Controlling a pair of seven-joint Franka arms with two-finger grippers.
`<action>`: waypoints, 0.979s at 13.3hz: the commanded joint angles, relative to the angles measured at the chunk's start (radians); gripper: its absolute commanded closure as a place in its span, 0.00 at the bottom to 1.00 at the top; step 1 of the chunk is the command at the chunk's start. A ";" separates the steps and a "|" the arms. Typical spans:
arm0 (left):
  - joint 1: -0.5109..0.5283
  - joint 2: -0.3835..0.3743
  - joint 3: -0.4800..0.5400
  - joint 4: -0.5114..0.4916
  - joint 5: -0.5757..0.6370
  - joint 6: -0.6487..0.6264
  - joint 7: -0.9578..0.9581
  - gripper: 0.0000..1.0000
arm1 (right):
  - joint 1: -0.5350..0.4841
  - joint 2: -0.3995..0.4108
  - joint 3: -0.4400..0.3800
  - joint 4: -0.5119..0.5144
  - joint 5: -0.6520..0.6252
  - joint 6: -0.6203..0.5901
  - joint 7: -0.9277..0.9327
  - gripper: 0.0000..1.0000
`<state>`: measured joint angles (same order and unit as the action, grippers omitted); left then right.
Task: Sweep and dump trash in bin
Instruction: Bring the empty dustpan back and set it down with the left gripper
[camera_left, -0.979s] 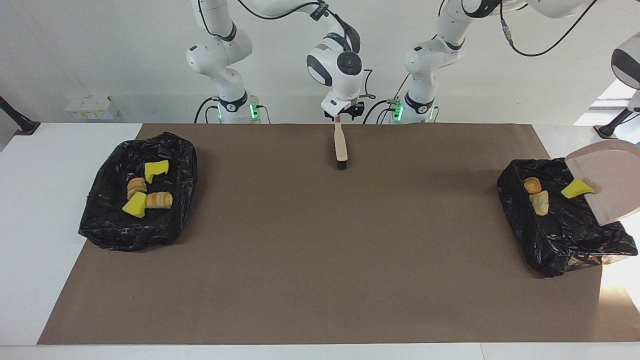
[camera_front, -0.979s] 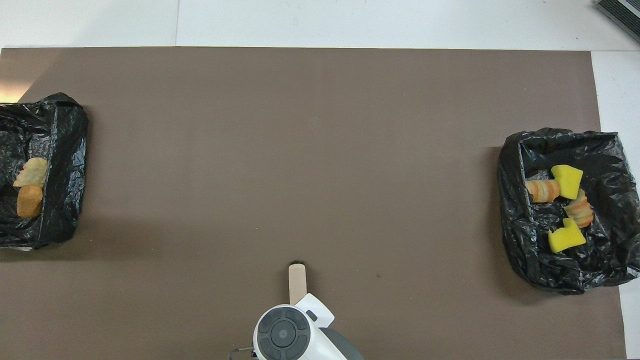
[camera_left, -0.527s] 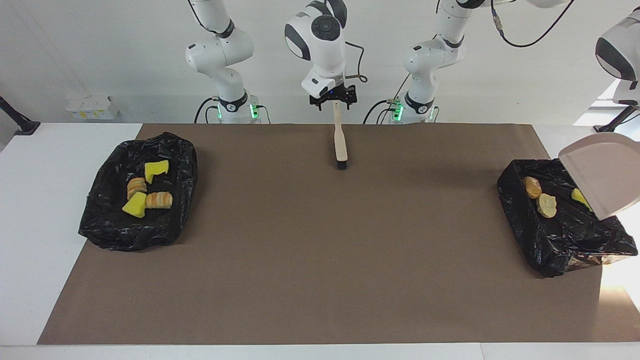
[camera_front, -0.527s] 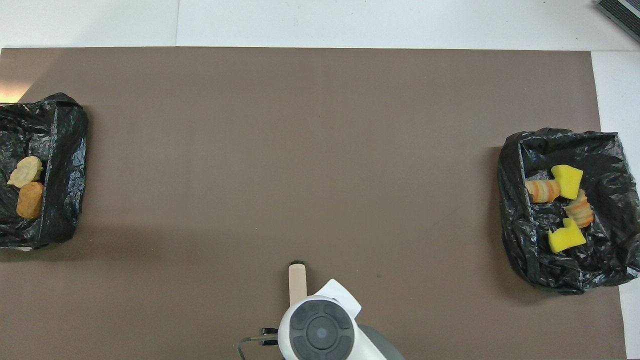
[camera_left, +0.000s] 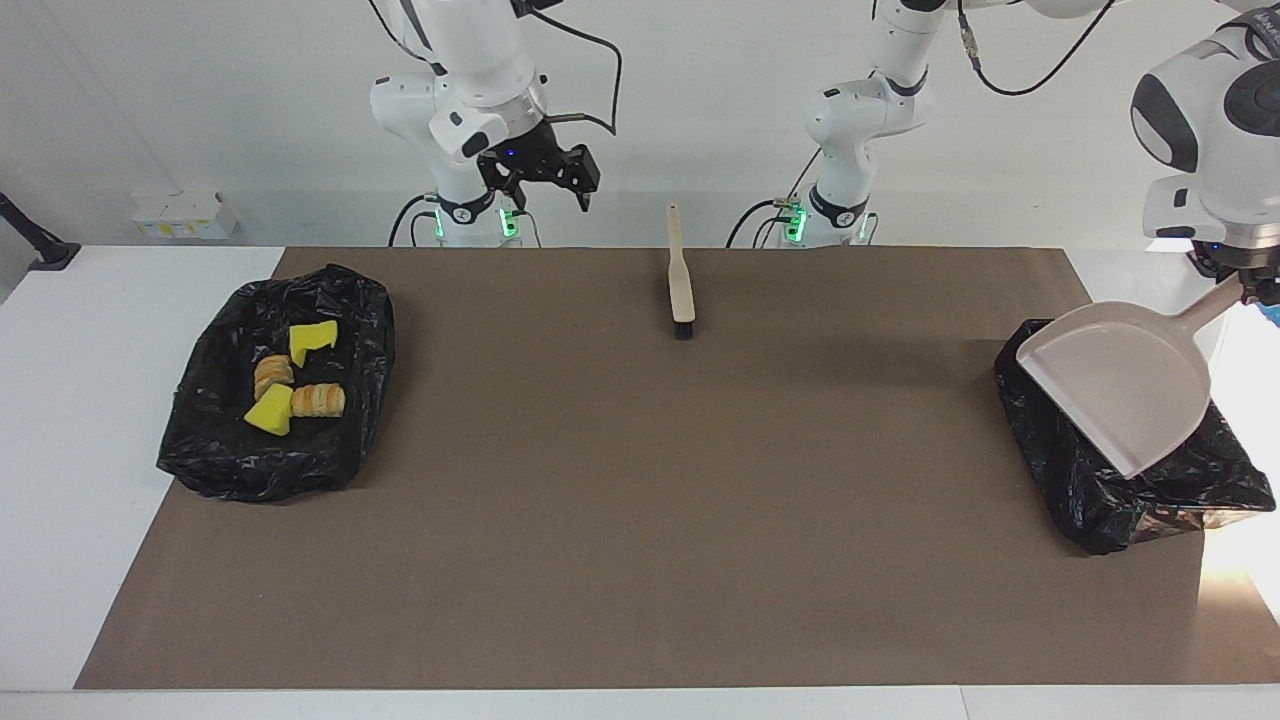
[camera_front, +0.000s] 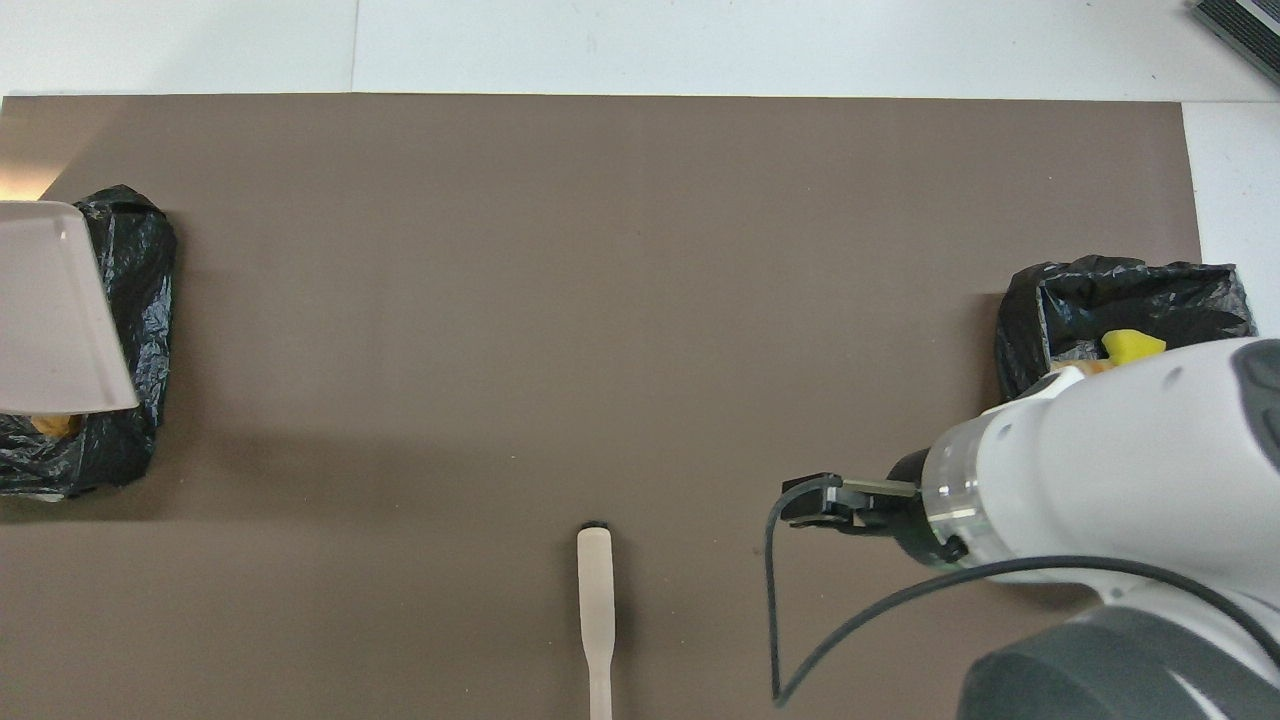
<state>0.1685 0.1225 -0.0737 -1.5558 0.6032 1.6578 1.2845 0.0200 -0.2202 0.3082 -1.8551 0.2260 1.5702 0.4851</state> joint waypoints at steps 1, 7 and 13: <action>-0.056 -0.073 0.015 -0.104 -0.112 0.003 -0.181 1.00 | 0.000 0.068 0.023 0.112 -0.112 -0.053 -0.010 0.00; -0.131 -0.090 0.014 -0.196 -0.428 0.089 -0.668 1.00 | -0.034 0.153 0.026 0.254 -0.214 -0.093 -0.040 0.00; -0.369 0.012 0.014 -0.221 -0.519 0.293 -1.146 1.00 | -0.075 0.157 0.020 0.255 -0.215 -0.076 -0.106 0.00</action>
<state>-0.1207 0.1092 -0.0794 -1.7661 0.1064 1.8925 0.2406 -0.0250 -0.0798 0.3160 -1.6276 0.0283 1.5045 0.4238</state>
